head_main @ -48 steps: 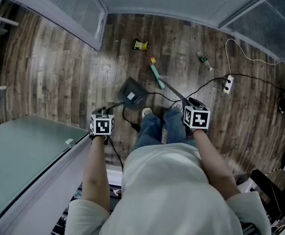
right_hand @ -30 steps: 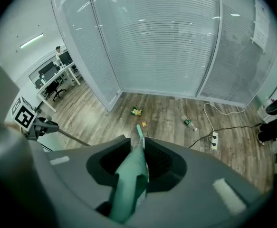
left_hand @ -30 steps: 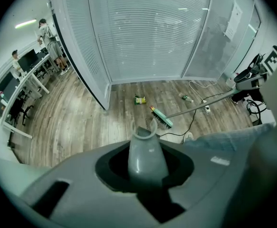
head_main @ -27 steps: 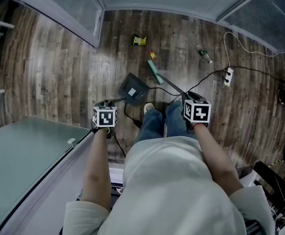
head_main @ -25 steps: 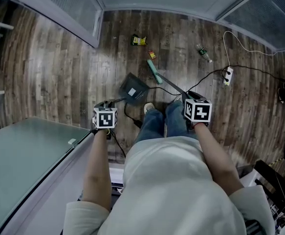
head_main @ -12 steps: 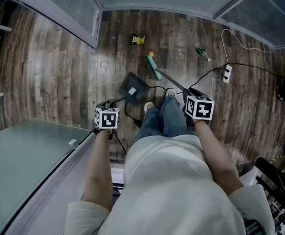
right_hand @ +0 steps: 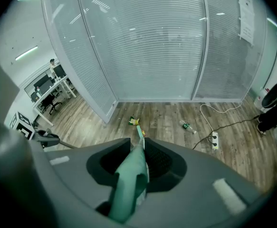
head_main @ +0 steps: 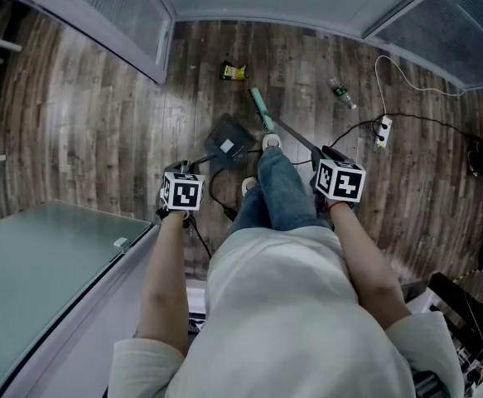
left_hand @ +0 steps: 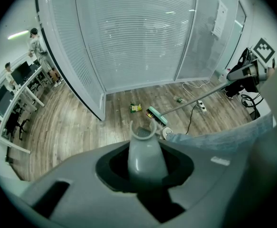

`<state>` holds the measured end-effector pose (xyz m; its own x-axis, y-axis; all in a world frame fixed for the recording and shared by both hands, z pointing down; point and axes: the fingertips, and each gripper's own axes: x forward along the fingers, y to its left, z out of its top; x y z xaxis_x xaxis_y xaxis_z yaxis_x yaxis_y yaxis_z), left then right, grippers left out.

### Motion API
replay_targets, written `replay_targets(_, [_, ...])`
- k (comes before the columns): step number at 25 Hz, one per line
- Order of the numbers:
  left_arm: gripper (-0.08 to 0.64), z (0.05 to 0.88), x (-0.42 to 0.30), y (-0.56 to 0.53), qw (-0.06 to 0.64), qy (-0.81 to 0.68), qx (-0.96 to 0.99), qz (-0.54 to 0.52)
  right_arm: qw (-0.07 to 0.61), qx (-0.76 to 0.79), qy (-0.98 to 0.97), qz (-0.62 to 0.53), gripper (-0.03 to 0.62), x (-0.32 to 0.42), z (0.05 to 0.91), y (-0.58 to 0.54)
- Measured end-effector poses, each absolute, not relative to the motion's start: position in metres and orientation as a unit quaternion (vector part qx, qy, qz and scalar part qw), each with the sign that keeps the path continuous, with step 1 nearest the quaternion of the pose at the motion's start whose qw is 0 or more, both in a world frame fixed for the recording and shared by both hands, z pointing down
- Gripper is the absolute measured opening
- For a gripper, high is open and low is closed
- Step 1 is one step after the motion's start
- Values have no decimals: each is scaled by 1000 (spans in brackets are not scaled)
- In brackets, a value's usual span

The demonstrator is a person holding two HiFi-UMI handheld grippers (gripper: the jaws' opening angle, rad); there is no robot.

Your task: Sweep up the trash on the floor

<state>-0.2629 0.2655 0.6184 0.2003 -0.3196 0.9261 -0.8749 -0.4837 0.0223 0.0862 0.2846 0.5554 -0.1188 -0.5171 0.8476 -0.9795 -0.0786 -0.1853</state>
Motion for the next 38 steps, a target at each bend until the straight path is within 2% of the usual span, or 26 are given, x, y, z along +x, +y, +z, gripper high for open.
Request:
replay_targets(27, [92,626,-210,163,317,-432,700,471,321,589,-620,407,103,147,583,155])
replay_targets(38, [92,631,-194,137,327,-441,690,471,358,570,-632,385,103,158,601,102])
